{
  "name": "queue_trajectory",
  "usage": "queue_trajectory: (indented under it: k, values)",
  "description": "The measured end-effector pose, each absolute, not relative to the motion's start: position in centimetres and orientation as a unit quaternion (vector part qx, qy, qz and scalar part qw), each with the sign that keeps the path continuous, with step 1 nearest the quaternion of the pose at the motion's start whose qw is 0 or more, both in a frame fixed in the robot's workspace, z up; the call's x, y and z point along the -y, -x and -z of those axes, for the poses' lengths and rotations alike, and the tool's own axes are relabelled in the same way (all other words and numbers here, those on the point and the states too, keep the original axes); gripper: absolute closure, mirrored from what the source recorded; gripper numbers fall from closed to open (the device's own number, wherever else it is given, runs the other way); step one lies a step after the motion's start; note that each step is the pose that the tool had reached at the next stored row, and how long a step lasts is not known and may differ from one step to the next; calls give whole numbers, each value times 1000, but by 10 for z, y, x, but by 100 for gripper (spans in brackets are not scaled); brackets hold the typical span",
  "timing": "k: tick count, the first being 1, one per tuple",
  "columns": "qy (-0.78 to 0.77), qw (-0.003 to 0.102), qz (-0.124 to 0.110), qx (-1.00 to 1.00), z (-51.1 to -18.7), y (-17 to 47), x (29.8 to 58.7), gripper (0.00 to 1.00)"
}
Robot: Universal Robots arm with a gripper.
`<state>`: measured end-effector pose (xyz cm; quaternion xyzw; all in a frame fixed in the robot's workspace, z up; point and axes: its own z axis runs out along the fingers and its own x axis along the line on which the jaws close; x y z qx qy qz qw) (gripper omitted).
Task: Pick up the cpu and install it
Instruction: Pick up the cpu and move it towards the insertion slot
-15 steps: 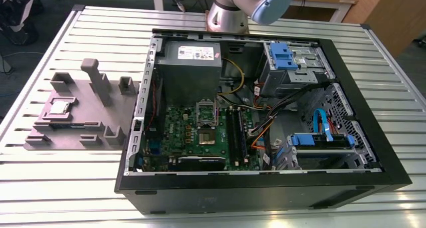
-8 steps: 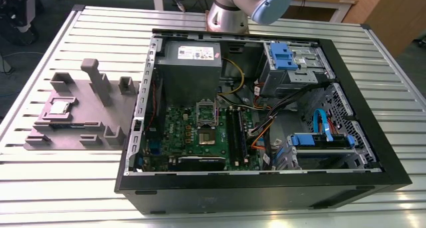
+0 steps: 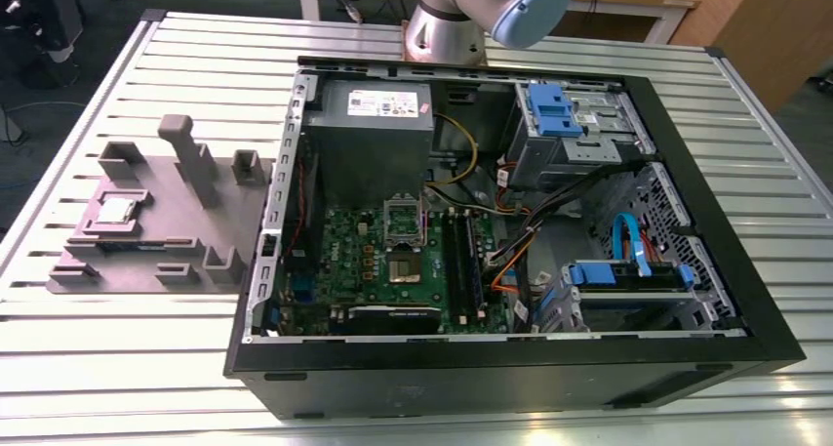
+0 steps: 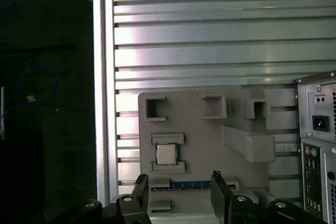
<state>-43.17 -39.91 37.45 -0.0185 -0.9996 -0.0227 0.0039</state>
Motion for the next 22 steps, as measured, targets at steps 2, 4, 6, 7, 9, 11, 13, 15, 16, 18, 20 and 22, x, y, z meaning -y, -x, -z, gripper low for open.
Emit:
queue_trajectory:
  k: [2,4,6,7,9,11,13,15,16,18,20,22]
  values:
    - [1,4,22,1000,-374,432,399,41]
    - [-8,5,21,1000,-374,432,399,41]
    - [-10,5,20,1000,-374,432,399,41]
    - [-12,5,20,1000,-374,432,399,41]
    - [-12,5,20,1000,-374,432,399,41]
    - [-12,5,20,1000,-374,432,399,41]
    - [-12,5,20,1000,-374,433,399,41]
    - [-12,5,20,1000,-374,434,399,41]
    - [-12,5,20,1000,-374,434,399,41]
    - [-12,5,20,1000,-373,435,400,41]
    - [-13,5,20,1000,-371,437,400,41]
    - [-13,5,20,1000,-368,439,401,41]
